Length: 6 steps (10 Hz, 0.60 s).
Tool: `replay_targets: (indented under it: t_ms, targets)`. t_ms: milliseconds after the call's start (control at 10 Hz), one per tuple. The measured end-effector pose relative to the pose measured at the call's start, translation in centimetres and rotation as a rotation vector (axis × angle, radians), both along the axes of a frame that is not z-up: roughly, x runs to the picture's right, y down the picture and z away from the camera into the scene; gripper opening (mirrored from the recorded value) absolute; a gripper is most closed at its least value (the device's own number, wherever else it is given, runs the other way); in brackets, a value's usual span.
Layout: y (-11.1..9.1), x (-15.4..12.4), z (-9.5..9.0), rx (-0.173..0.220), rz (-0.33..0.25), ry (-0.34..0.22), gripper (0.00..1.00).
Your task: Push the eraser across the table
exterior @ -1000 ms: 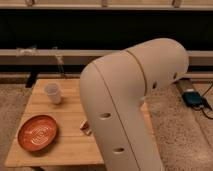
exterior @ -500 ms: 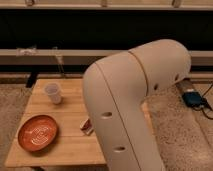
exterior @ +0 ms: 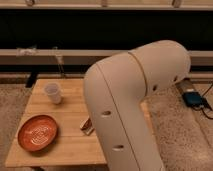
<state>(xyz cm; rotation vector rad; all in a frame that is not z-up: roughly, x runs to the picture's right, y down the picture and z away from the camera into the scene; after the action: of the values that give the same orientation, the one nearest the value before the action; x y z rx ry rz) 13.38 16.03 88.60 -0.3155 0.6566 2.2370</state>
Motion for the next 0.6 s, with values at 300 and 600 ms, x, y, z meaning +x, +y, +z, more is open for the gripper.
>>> replay_targets:
  t_ms: [300,600]
  targets:
    - [-0.9,1.4,0.6,0.019,0.003,0.014,0.00]
    - [-2.2,2.7,1.5,0.040,0.002,0.026,0.00]
